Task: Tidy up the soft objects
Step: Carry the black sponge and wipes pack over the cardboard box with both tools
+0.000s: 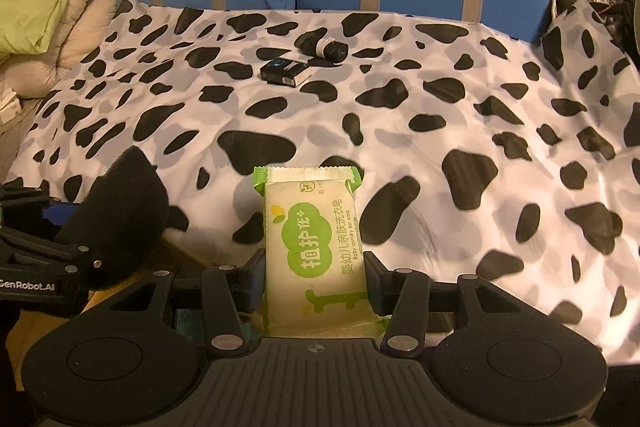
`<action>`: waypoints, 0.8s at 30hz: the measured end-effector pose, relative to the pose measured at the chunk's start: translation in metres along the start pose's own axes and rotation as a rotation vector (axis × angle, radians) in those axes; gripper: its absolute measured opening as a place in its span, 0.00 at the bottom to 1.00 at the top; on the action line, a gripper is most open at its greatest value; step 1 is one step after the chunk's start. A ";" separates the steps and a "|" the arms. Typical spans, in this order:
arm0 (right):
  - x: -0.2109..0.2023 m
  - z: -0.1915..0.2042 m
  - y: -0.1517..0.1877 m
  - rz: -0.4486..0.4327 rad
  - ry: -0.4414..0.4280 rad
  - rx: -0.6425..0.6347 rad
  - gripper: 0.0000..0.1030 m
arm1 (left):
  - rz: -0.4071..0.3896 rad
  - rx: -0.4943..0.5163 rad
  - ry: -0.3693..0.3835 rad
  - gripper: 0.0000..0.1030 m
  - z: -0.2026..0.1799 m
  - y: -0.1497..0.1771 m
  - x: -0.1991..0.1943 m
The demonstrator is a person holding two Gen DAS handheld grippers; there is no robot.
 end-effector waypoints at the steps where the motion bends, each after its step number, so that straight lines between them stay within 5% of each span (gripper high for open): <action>1: -0.003 0.002 0.003 0.002 -0.004 0.002 0.50 | 0.001 -0.001 0.001 0.60 -0.001 0.002 -0.002; 24: -0.015 0.031 0.029 0.055 -0.048 -0.030 0.50 | 0.054 0.011 0.028 0.60 -0.013 0.024 -0.009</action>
Point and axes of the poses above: each gripper's, at about its wrist camera, not at the fingertips, and x roughly the way its jaws point, z to its left, y to its underside, the point moved 5 cm from there along x, roughly the way its jaws point
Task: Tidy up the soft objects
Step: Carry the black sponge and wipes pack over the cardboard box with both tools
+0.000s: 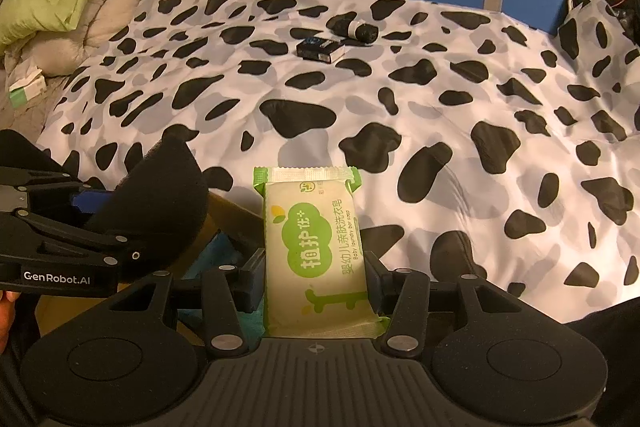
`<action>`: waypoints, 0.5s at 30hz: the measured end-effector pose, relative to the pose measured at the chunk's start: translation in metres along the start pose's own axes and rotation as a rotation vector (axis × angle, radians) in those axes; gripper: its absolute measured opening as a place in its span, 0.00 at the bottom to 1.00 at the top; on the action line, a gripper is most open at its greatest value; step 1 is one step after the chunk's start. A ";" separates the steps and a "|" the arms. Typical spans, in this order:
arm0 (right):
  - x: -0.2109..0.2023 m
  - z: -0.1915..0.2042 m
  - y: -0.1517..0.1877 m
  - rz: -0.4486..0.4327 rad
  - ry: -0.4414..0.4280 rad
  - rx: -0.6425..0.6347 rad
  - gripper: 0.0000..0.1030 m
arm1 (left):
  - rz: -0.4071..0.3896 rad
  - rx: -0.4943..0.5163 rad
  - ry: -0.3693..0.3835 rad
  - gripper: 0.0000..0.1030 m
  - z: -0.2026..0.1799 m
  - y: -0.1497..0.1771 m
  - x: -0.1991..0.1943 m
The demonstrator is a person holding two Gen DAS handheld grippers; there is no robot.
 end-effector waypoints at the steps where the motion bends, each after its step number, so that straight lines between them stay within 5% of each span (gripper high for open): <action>1: 0.002 0.000 0.000 0.016 -0.008 0.000 0.50 | 0.017 0.006 -0.001 0.60 -0.001 0.001 0.003; 15: 0.035 0.019 0.024 0.256 -0.050 -0.069 0.50 | 0.251 0.054 -0.002 0.60 -0.002 0.024 0.031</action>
Point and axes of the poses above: each gripper's, at about its wrist camera, not at the fingertips, and x roughly the way its jaws point, z to its left, y to its underside, the point moved 5 cm from there along x, roughly the way its jaws point
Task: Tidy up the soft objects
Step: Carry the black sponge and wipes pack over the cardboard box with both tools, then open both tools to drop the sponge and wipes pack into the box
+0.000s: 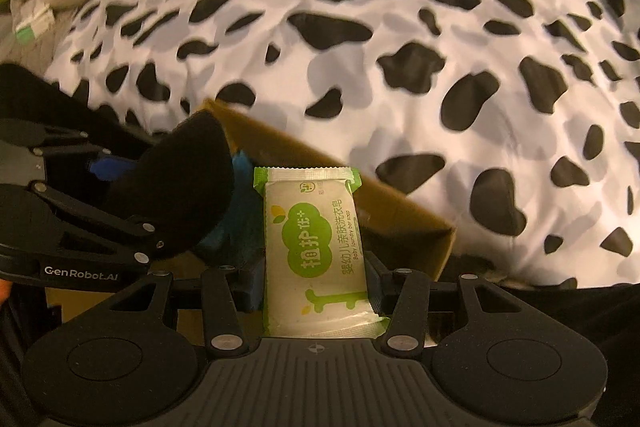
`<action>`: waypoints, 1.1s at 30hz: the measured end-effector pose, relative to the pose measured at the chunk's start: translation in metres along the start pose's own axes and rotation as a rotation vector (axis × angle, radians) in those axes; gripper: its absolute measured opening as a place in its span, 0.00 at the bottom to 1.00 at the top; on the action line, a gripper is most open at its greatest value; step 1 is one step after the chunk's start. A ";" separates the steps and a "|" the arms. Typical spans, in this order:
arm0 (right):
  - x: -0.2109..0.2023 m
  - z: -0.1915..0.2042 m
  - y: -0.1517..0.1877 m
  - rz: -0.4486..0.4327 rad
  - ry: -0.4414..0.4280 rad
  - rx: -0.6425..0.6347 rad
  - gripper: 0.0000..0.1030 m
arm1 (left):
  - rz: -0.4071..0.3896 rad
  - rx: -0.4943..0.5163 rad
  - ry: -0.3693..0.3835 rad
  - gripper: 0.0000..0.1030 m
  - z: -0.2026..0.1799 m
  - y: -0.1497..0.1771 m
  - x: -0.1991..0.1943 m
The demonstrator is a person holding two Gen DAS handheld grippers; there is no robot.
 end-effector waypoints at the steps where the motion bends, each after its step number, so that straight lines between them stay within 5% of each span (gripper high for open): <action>1: 0.002 0.002 0.001 0.014 0.000 -0.010 0.50 | 0.012 0.005 -0.003 0.60 -0.001 0.001 0.002; 19: 0.007 0.006 0.003 0.044 -0.001 -0.023 0.51 | 0.036 0.002 -0.017 0.61 0.001 0.002 0.005; 23: 0.004 0.002 0.000 0.021 0.003 0.005 0.79 | 0.065 -0.018 -0.030 0.67 0.005 0.002 0.011; 25: 0.003 0.001 -0.001 0.018 0.006 0.007 0.83 | 0.064 -0.026 -0.034 0.74 0.007 0.002 0.011; 33: 0.005 -0.001 -0.001 0.024 0.022 0.017 0.89 | 0.054 -0.043 -0.038 0.76 0.009 0.001 0.010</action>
Point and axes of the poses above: each gripper's, at about its wrist camera, not at the fingertips, and x roughly the way its jaws point, z to its left, y to its underside, the point moved 5 cm from there along x, roughly the way its jaws point
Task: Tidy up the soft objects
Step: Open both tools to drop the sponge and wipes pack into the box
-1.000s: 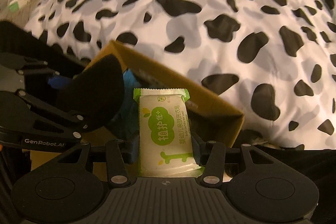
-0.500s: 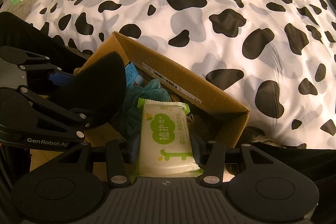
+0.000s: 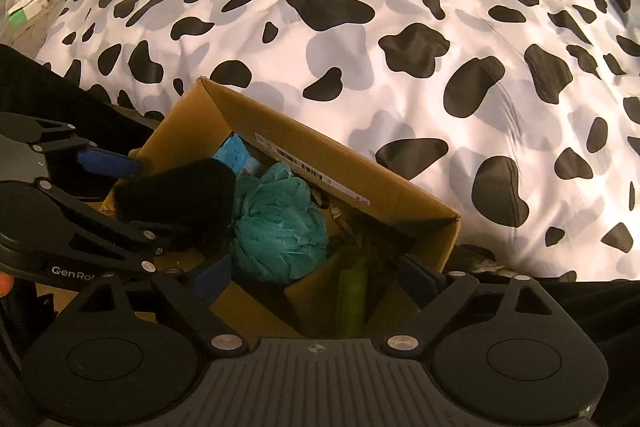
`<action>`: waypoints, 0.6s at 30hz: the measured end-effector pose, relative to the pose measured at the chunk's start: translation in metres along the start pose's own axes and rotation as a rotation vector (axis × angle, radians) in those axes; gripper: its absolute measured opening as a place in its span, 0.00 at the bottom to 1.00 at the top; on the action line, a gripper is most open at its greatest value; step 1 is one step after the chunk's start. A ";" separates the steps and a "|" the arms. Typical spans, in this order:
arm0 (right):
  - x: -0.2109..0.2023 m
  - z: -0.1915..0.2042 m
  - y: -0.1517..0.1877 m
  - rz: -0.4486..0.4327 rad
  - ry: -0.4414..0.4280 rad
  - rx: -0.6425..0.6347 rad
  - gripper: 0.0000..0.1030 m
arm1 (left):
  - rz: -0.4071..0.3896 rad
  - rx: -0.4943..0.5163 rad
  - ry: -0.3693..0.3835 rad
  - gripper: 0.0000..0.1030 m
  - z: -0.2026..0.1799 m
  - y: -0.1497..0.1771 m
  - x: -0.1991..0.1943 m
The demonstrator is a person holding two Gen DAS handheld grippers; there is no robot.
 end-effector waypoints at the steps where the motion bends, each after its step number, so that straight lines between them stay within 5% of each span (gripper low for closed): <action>1: 0.000 0.000 0.000 0.002 0.000 0.003 0.89 | -0.001 -0.001 -0.001 0.76 0.000 0.000 0.000; 18: 0.001 -0.008 -0.003 -0.006 0.027 0.039 0.93 | -0.053 -0.048 -0.008 0.76 0.009 -0.005 -0.008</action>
Point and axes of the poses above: each gripper's, at about its wrist camera, not at the fingertips, and x roughly the way its jaws point, z to its left, y to its underside, the point moved 5 cm from there along x, roughly the way its jaws point
